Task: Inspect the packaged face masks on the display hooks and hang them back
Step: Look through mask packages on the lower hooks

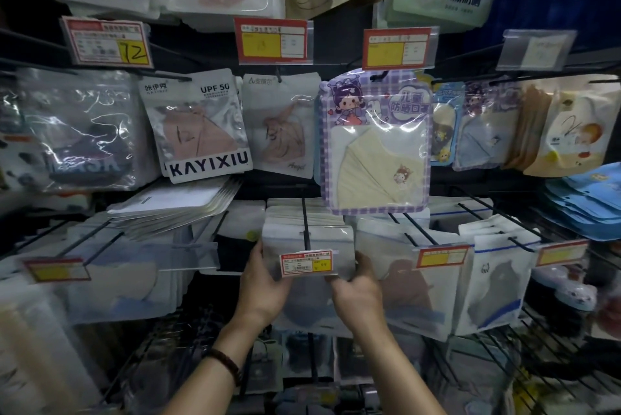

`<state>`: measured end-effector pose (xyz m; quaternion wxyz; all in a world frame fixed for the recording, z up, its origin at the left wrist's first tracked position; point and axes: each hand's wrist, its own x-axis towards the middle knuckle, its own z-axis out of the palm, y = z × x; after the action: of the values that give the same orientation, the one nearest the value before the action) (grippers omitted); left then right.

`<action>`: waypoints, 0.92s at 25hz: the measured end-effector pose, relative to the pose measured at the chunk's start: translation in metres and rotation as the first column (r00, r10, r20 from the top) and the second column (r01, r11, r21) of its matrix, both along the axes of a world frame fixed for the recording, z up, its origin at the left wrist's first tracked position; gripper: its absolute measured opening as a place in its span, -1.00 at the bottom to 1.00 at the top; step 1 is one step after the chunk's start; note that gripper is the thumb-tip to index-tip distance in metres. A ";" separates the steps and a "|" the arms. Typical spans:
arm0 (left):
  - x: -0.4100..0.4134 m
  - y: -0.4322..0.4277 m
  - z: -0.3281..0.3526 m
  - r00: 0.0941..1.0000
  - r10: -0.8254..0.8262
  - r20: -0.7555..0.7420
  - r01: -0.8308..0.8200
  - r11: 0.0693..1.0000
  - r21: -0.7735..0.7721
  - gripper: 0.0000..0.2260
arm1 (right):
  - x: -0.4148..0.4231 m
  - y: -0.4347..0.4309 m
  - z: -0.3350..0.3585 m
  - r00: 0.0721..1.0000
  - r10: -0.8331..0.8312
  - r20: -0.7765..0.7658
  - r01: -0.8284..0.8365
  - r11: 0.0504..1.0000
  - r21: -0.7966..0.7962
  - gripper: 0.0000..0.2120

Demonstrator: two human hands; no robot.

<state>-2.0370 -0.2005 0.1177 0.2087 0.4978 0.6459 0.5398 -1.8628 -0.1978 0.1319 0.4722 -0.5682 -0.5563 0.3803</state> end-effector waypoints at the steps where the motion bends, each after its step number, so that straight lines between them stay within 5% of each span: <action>1: 0.000 -0.001 -0.001 1.000 -0.003 0.006 0.003 1.000 0.005 -0.27 | -0.001 -0.002 0.002 1.000 0.000 0.022 -0.001 1.000 0.015 -0.62; 6: 0.005 -0.014 -0.001 0.996 0.087 -0.001 -0.086 0.996 0.024 -0.31 | -0.005 -0.015 -0.006 0.995 -0.015 0.099 0.010 0.998 0.055 -0.66; 11: -0.006 -0.023 -0.002 0.986 0.167 0.014 -0.167 0.986 -0.003 -0.47 | -0.007 -0.027 -0.017 0.995 -0.098 -0.009 0.098 0.979 0.180 -0.96; 16: -0.016 -0.052 0.010 0.911 -0.026 0.412 0.034 0.999 -0.010 -0.81 | 0.001 -0.045 -0.018 0.983 -0.059 -0.172 0.100 0.965 0.242 -0.86; 23: -0.007 -0.092 0.004 0.826 -0.196 0.528 0.153 0.980 0.124 -0.85 | 0.029 -0.070 -0.027 0.945 0.079 -0.317 -0.016 0.980 0.198 -0.90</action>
<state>-2.0435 -0.2924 0.1220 0.4104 0.3911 0.4922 0.6605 -1.8335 -0.2681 0.1044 0.6004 -0.4363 -0.5192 0.4239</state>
